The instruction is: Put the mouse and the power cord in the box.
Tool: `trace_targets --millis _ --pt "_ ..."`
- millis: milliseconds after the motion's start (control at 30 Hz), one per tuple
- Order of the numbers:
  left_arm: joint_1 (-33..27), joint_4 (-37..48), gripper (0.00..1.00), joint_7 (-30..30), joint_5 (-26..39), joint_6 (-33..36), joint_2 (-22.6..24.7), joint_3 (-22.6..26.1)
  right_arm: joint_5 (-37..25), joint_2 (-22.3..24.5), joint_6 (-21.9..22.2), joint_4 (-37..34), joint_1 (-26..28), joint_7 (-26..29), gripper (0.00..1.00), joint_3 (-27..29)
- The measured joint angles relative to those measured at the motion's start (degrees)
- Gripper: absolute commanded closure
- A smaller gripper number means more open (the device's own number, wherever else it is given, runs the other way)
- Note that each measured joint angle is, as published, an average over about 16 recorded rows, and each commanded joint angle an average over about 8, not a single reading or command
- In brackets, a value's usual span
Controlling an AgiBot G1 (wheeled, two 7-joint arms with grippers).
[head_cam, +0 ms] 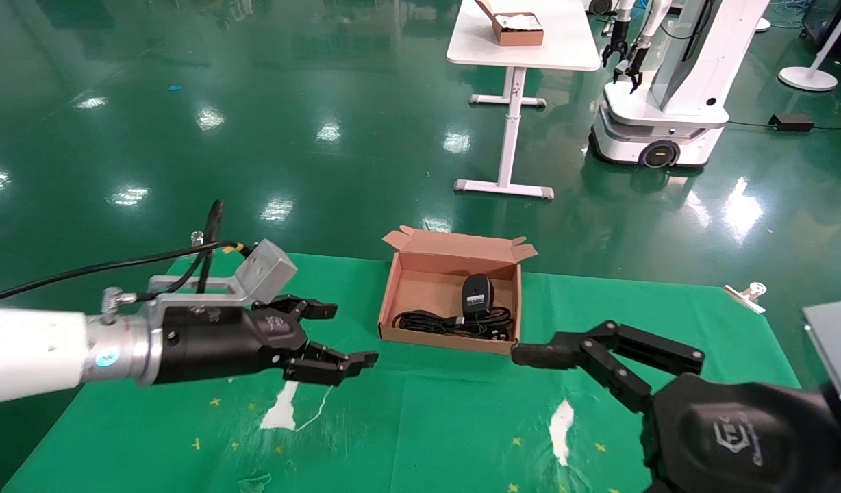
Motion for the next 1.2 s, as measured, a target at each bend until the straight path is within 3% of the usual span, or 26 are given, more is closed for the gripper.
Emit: trace_targets --millis 900,1200 --pt "19.7 -14.7 0.00 18.6 -26.7 20.8 -12.1 -25.0 0.9 0.7 -0.5 0.6 -0.5 0.2 0.00 0.6" --pt "23.3 -17.3 0.00 21.6 -31.6 24.5 -14.3 -29.5 0.9 0.7 -0.6 0.6 -0.6 0.2 0.00 0.6"
